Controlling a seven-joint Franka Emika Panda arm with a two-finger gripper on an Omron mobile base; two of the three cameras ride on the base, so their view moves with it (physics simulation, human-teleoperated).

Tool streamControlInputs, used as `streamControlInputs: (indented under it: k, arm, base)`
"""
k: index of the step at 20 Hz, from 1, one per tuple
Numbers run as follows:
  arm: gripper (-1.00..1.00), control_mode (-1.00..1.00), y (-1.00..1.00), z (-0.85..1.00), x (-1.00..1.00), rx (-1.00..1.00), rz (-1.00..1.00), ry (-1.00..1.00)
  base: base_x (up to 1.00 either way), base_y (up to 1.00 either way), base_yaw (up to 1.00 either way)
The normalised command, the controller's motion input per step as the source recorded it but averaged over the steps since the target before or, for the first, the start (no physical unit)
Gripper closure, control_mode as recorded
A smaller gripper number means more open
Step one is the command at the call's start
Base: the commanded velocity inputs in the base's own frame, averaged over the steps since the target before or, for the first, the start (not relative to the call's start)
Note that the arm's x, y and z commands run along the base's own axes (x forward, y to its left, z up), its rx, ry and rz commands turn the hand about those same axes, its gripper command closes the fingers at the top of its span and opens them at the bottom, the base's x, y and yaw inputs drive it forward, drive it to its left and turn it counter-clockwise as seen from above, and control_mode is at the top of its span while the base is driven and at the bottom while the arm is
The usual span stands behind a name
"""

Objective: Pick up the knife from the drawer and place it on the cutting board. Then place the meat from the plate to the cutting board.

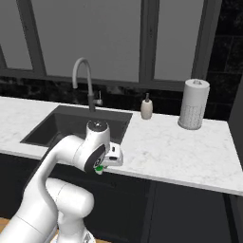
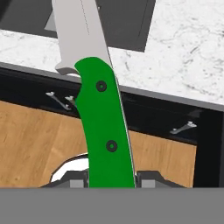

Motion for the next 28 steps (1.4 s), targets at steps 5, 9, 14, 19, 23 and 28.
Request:
streamControlInputs:
  k: [5, 9, 14, 19, 23, 28]
  arm:
    - [1.0, 1.0, 0.0, 0.0, 0.0, 0.0, 0.0, 0.0]
    - [1.0, 1.0, 0.0, 0.0, 0.0, 0.0, 0.0, 0.0]
    - [1.0, 1.0, 0.0, 0.0, 0.0, 0.0, 0.0, 0.0]
    - [1.0, 1.0, 0.0, 0.0, 0.0, 0.0, 0.0, 0.0]
    - [1.0, 1.0, 0.0, 0.0, 0.0, 0.0, 0.0, 0.0]
    - [1.0, 1.0, 0.0, 0.0, 0.0, 0.0, 0.0, 0.0]
  base:
    - [-0.17, 0.65, 0.19]
    - [-0.22, 0.73, 0.21]
    - [-0.13, 0.9, 0.12]
    - [-0.03, 0.98, 0.09]
    - [0.0, 1.0, 0.04]
    - [0.0, 0.96, 0.0]
